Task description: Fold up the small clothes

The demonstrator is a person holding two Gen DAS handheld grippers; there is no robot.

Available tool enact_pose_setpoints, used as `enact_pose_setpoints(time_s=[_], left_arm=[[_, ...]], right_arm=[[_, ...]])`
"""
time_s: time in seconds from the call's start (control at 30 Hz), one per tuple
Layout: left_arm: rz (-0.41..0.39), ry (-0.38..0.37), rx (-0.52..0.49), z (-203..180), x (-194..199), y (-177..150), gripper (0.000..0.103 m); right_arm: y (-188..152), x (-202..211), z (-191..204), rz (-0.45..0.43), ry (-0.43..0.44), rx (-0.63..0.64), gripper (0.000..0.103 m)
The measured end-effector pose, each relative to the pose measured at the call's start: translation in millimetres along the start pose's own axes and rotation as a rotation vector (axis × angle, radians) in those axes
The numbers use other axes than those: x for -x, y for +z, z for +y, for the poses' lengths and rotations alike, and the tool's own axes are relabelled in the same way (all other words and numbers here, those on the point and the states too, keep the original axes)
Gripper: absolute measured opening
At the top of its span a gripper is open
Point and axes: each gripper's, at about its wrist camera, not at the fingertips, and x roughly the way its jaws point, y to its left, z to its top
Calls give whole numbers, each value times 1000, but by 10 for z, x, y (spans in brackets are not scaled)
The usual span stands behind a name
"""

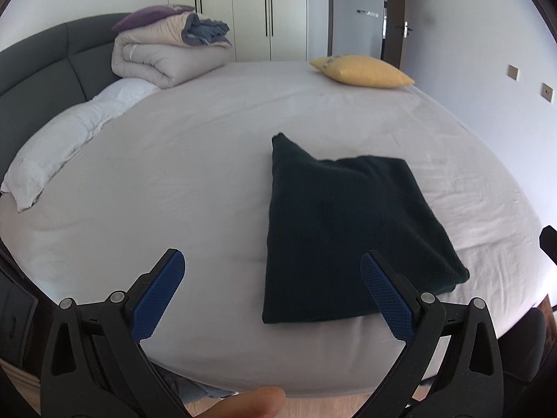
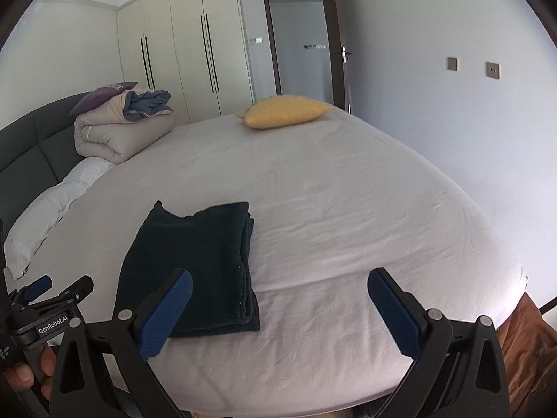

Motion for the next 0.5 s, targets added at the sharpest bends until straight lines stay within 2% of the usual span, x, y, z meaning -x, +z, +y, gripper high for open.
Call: enact_pose_setpoints(time_s=[0.17, 0.37, 0.5], left_arm=[[35, -30, 6, 27, -167, -55, 103], [79, -44, 20, 117, -294, -125, 103], [93, -43, 18, 170, -333, -145, 103]], right_arm=[[-63, -118, 119, 67, -34, 59, 103], [-129, -226, 301, 129, -30, 133, 103], [-165, -290, 320, 160, -18, 130, 103]])
